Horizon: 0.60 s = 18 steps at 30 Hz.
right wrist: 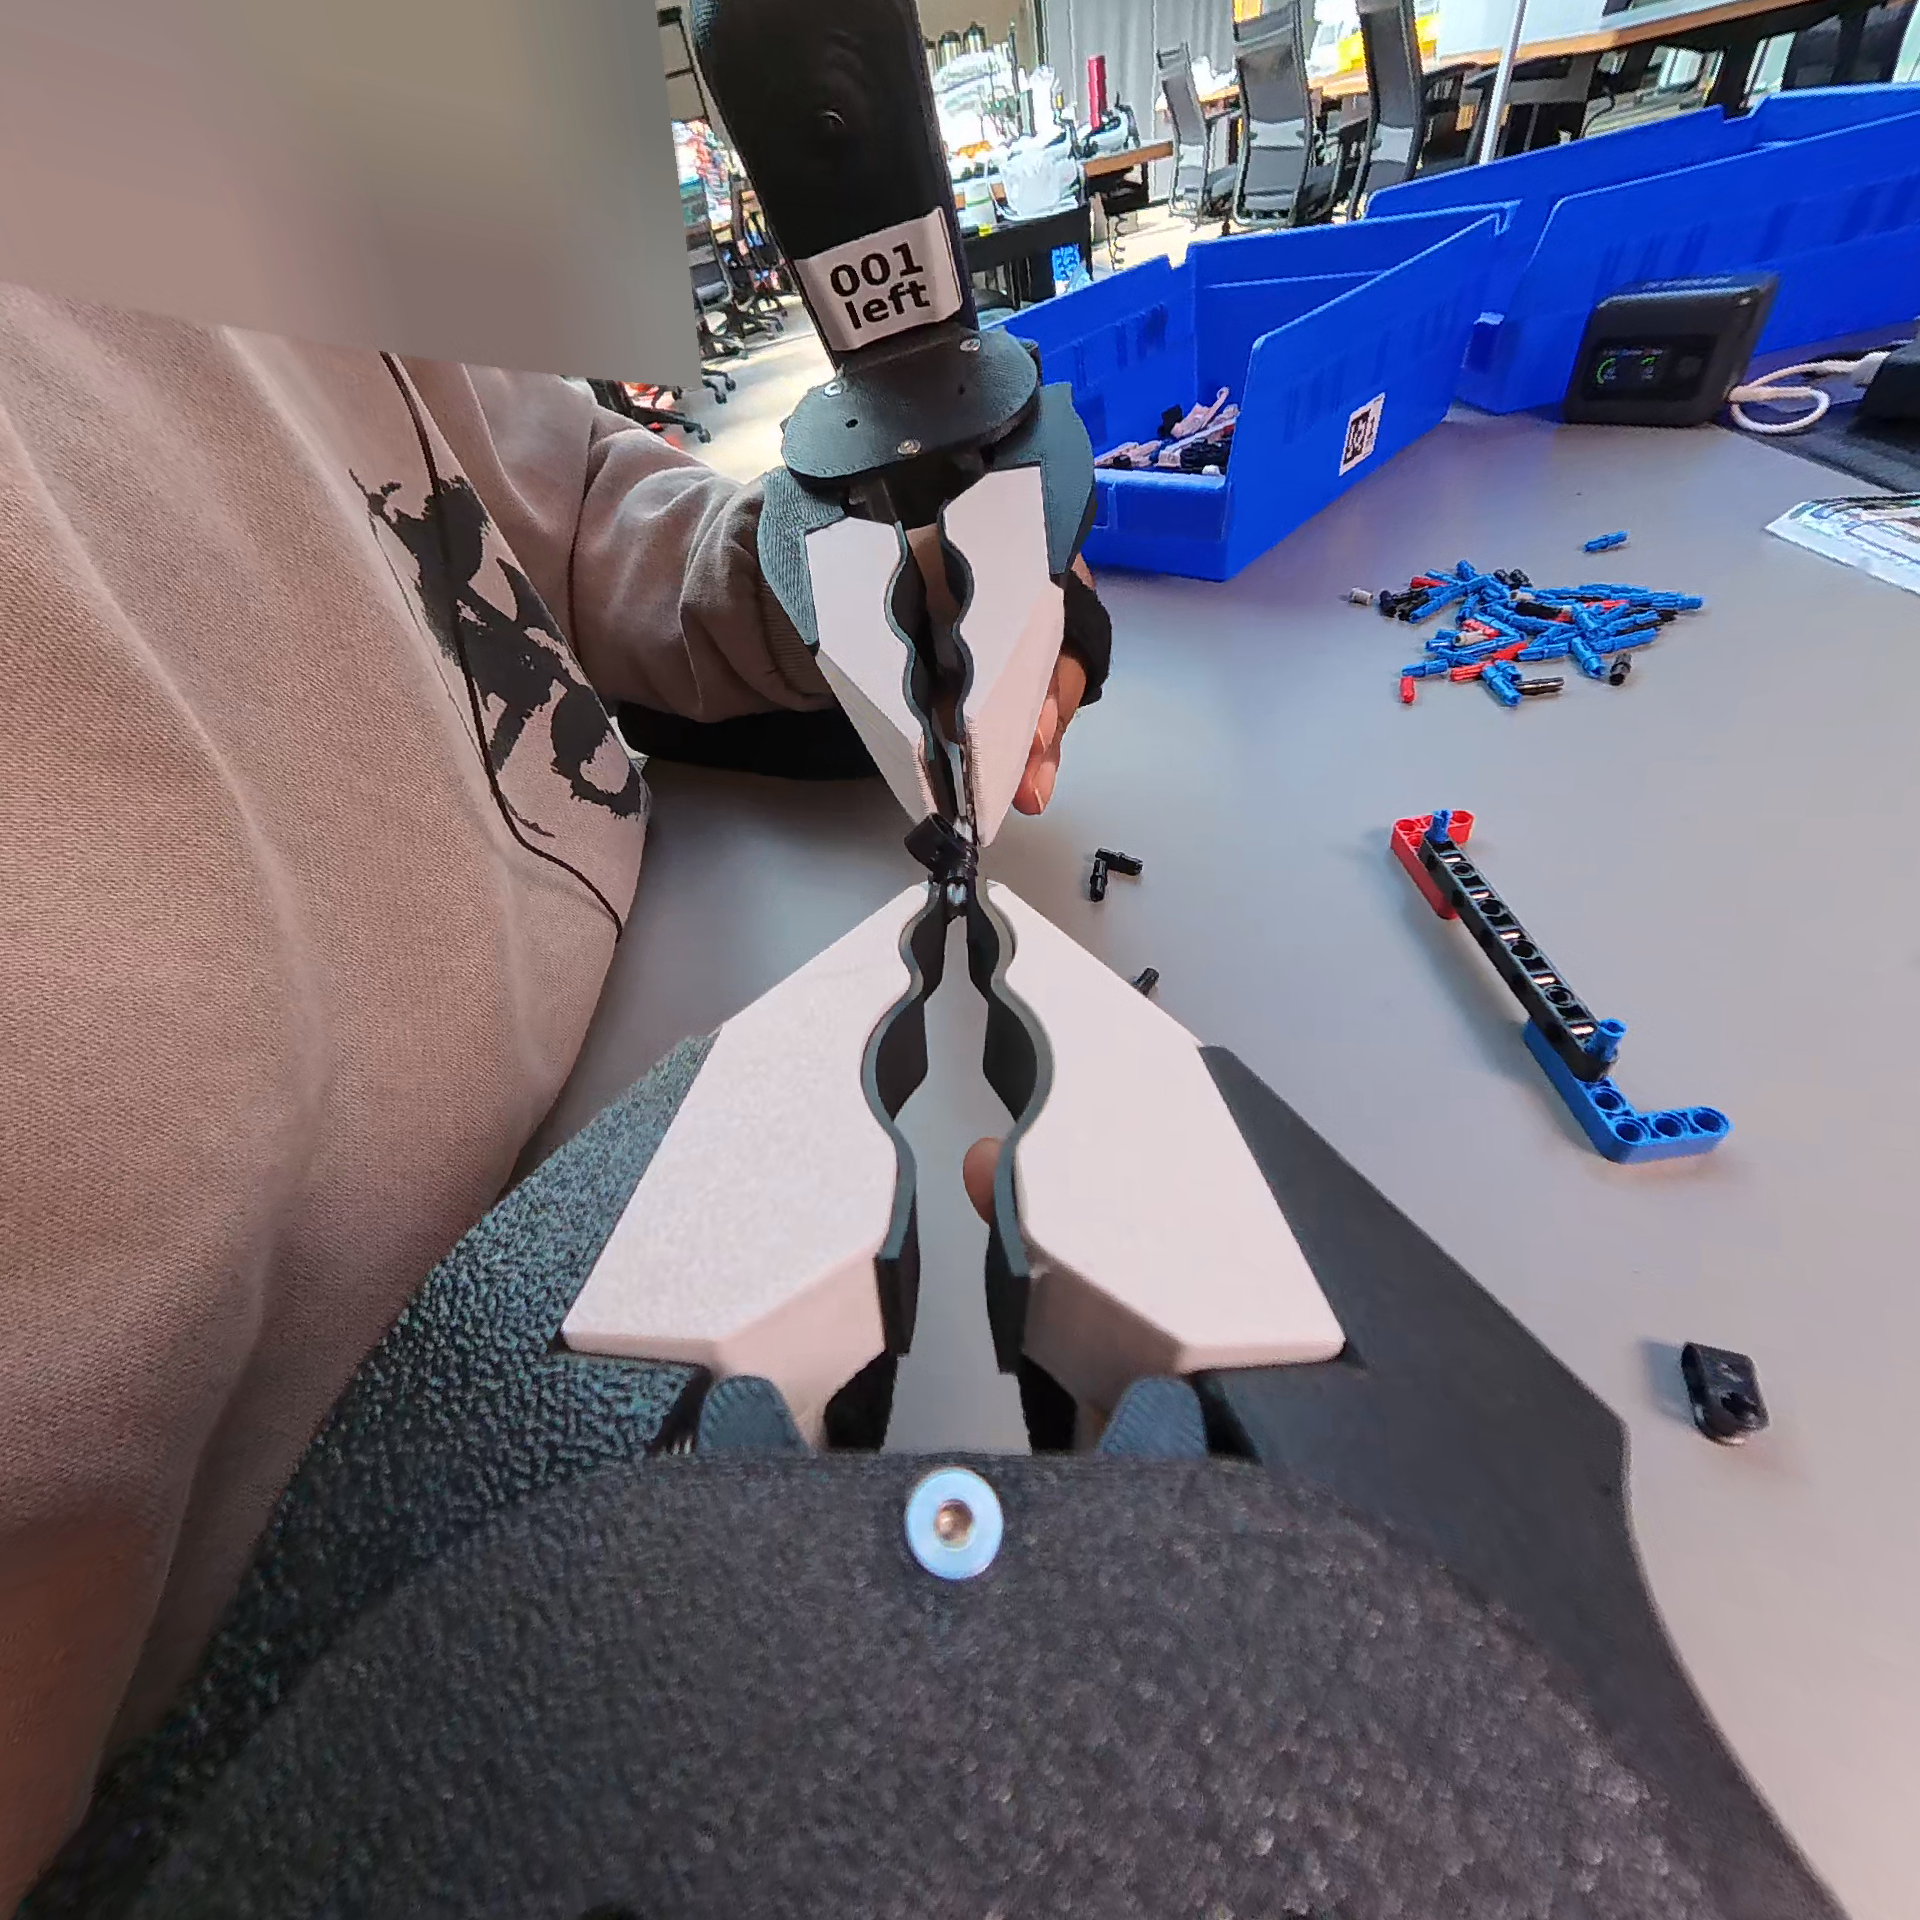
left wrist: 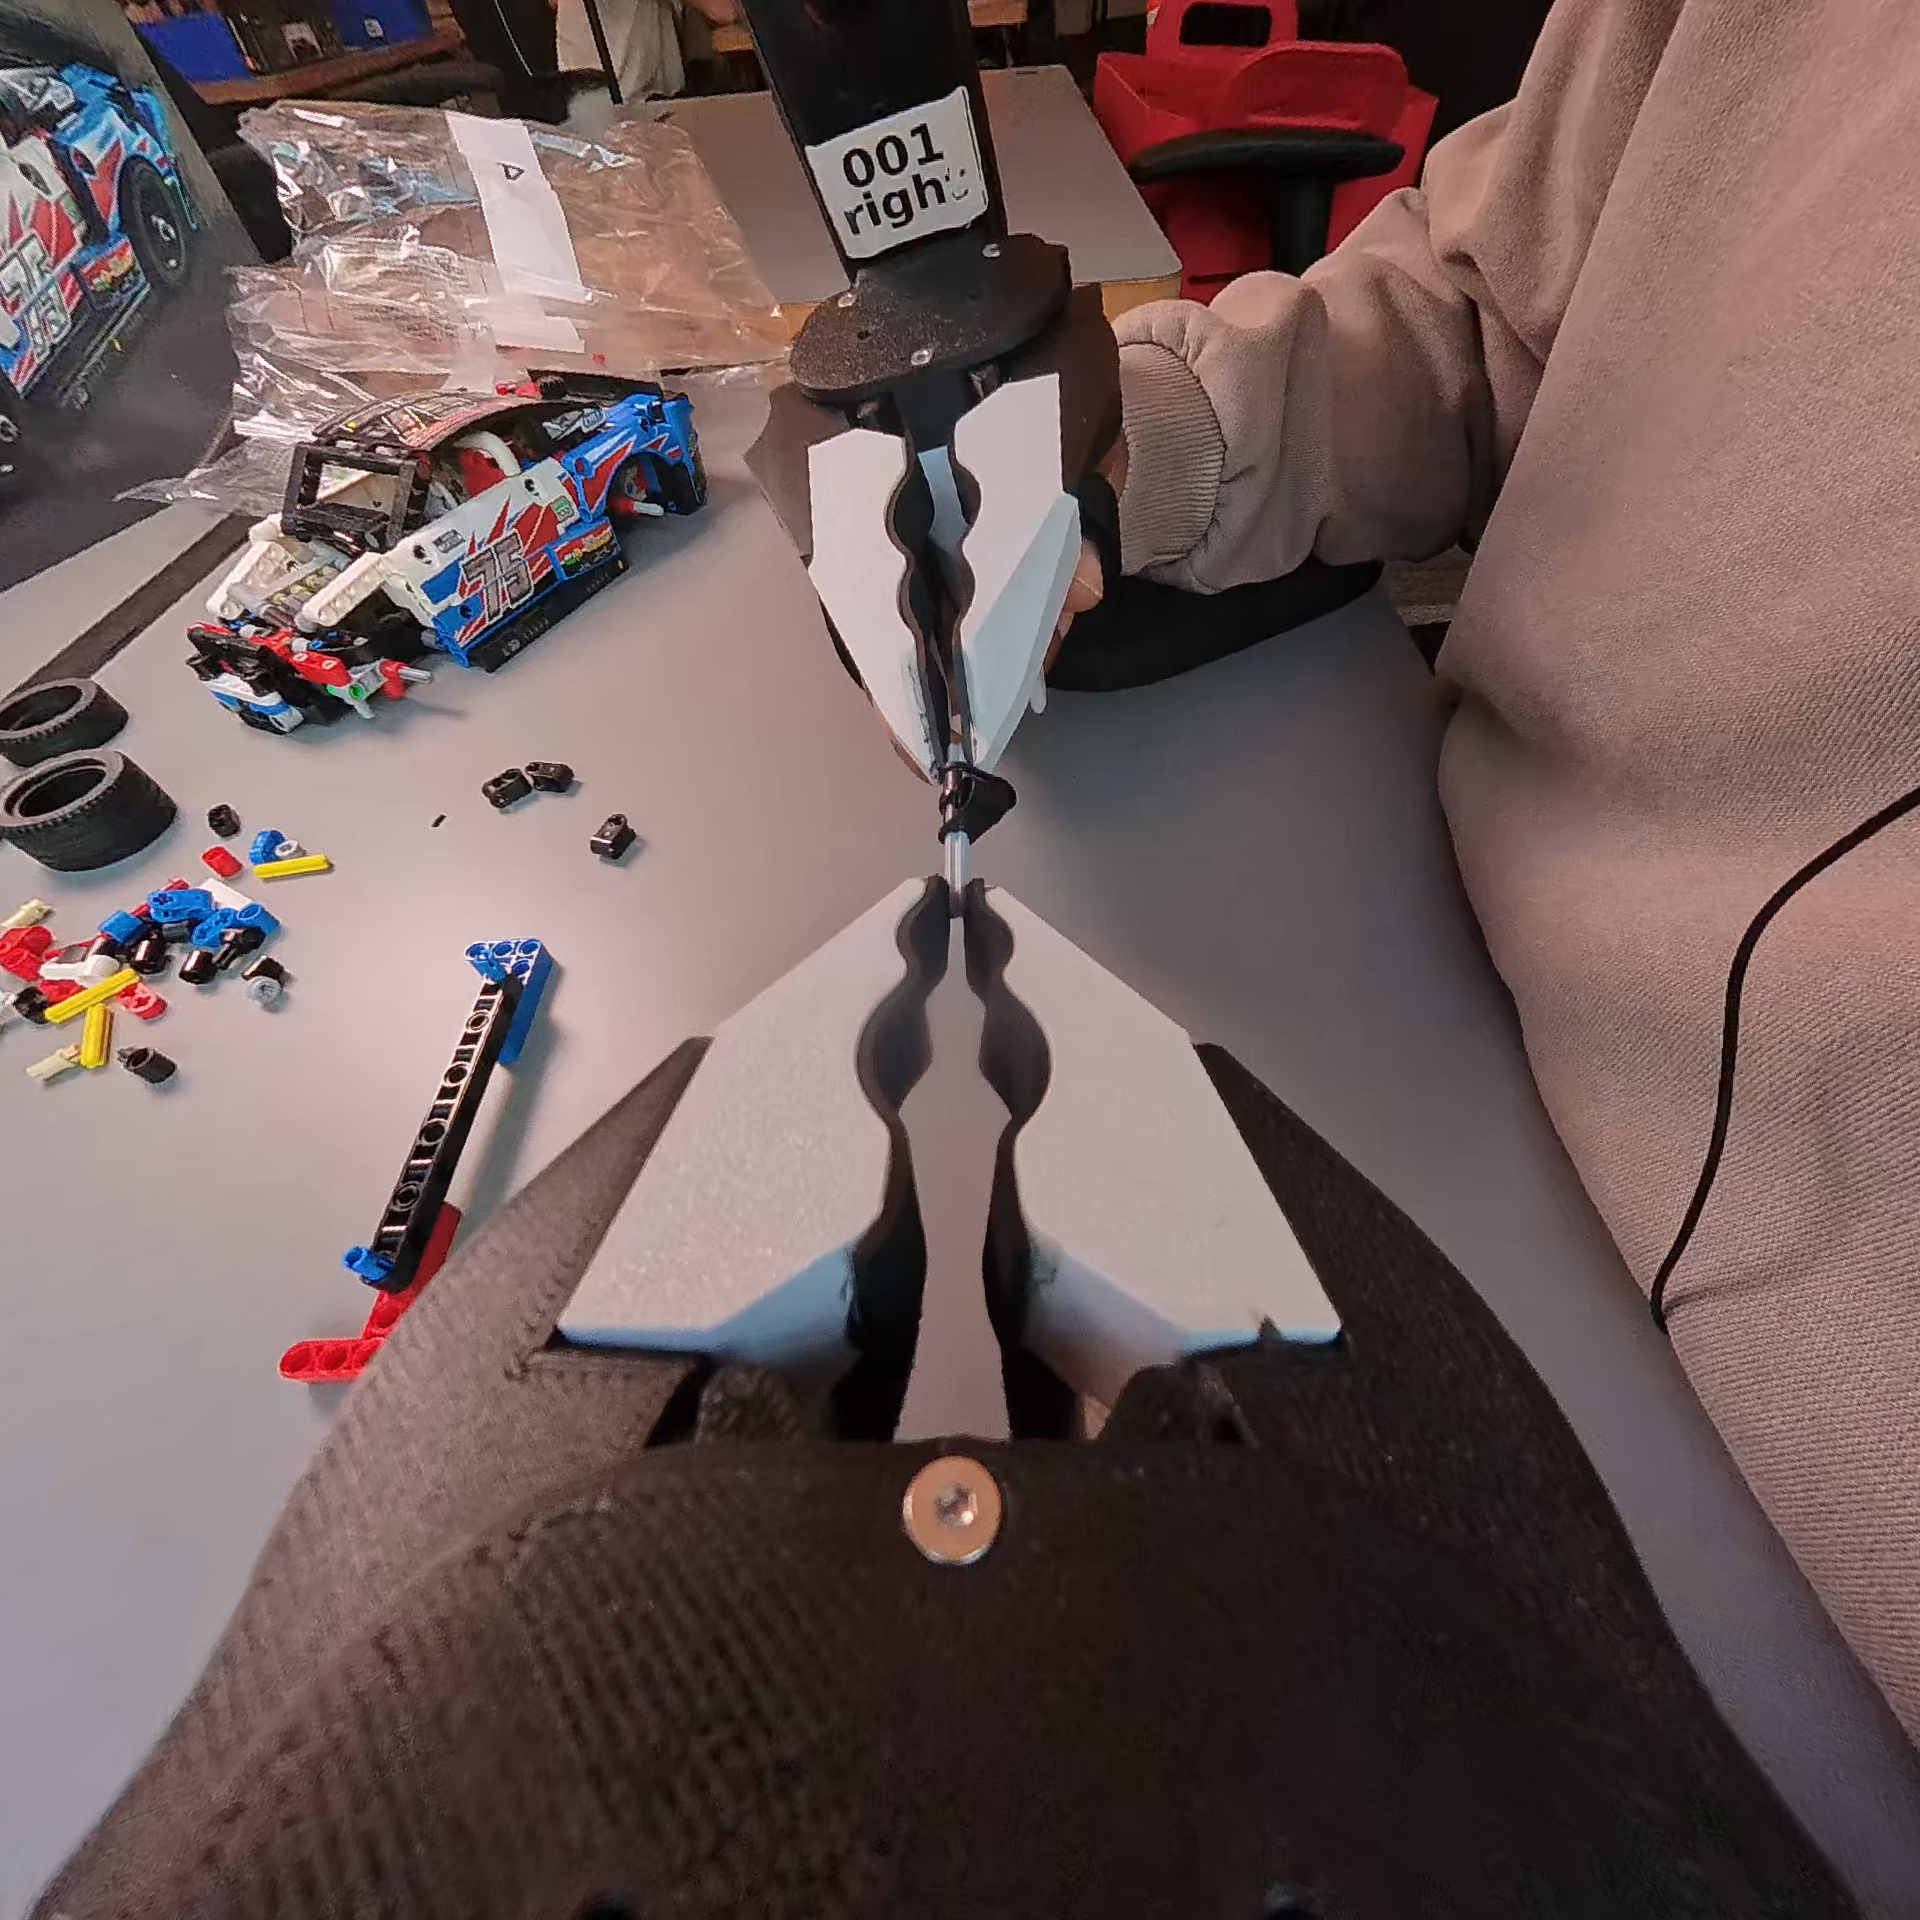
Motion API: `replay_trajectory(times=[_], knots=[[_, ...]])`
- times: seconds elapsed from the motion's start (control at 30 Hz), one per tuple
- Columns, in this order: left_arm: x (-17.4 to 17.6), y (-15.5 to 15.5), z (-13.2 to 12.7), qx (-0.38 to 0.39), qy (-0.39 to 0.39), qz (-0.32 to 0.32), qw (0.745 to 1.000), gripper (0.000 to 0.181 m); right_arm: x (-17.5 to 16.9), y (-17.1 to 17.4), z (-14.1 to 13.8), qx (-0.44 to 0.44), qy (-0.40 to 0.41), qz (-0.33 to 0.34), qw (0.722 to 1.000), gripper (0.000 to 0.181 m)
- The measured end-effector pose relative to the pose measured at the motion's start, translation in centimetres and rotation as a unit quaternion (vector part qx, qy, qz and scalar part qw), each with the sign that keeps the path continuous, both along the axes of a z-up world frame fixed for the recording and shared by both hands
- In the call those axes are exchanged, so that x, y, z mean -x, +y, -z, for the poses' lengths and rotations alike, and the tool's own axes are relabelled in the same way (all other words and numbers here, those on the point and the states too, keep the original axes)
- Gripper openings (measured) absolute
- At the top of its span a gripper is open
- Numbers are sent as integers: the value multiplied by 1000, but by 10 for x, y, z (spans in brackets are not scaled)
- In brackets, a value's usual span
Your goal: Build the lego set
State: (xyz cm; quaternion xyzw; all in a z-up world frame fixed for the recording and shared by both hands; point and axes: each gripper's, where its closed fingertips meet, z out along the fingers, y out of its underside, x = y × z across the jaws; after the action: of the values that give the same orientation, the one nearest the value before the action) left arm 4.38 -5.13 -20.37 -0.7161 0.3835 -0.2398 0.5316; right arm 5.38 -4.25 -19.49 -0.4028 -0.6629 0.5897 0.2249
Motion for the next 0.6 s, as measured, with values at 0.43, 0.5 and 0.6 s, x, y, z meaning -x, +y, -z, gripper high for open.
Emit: replay_trajectory(times=[0.43,0.5,0.6], knots=[[-1,2,5,40,-23,6,999,2,-2,1,5,-82,21,6,996,2],[0,2,1,45,-41,10,998,2,-2,2,4,-113,36,7,993,2],[-1,1,2,55,-50,15,997,2,-4,0,7,-158,43,3,986,3]])
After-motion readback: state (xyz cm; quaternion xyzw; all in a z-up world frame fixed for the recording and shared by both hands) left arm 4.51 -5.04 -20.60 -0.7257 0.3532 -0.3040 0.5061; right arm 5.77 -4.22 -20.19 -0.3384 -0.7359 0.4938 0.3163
